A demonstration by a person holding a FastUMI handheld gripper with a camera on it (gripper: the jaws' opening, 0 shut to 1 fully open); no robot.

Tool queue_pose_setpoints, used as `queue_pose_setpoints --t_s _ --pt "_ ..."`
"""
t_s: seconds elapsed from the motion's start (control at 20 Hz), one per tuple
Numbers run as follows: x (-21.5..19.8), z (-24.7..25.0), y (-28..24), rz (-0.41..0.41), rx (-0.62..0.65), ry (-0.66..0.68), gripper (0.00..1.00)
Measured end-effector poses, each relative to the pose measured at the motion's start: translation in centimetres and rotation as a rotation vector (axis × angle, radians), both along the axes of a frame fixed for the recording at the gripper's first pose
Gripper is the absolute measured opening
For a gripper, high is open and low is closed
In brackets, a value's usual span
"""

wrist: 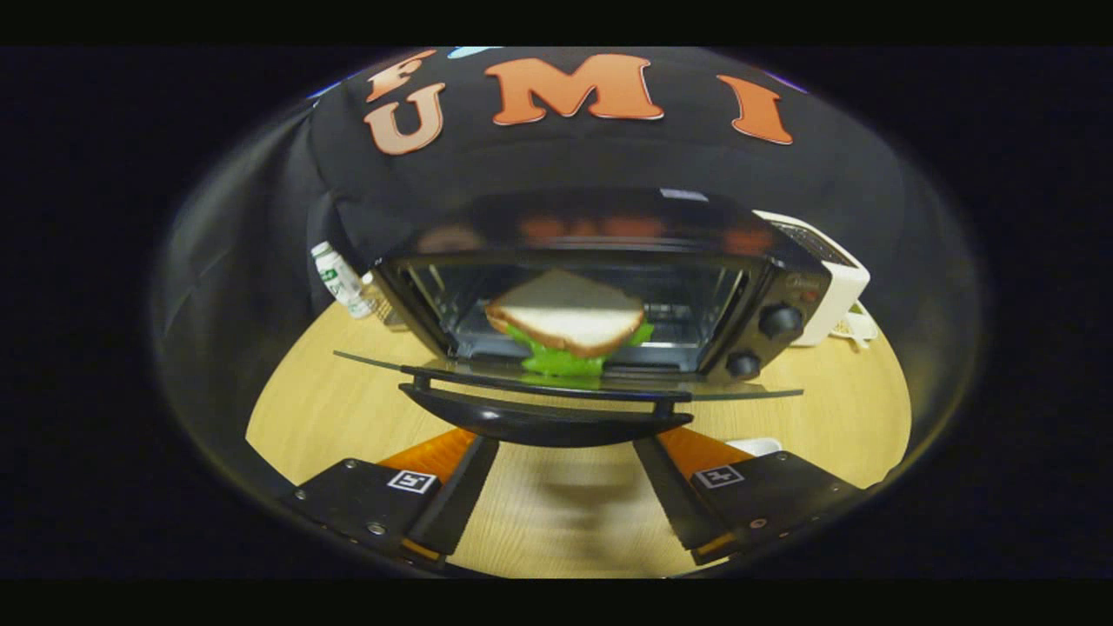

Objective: Open the toaster oven, put the food inside, and close the toaster oven door.

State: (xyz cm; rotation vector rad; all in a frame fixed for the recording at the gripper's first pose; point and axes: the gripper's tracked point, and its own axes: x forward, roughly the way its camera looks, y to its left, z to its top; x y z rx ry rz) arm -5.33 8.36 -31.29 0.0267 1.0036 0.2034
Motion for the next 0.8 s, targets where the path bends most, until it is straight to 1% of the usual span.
queue_pose_setpoints --t_s 0.2,0.4,0.45,0.55,0.8 --pt "4.4 1.6 -0.5 -0.068 0.024 -0.052 0.92" --pt "5.9 2.3 -0.8 -0.087 0.026 -0.082 0.92" --pt "5.6 2.3 -0.9 -0.084 0.023 -0.072 0.91" --pt "5.4 3.3 -0.9 -0.074 0.024 -0.104 0.92" --pt "6.7 8.6 -2.1 -0.043 0.033 -0.291 0.93"
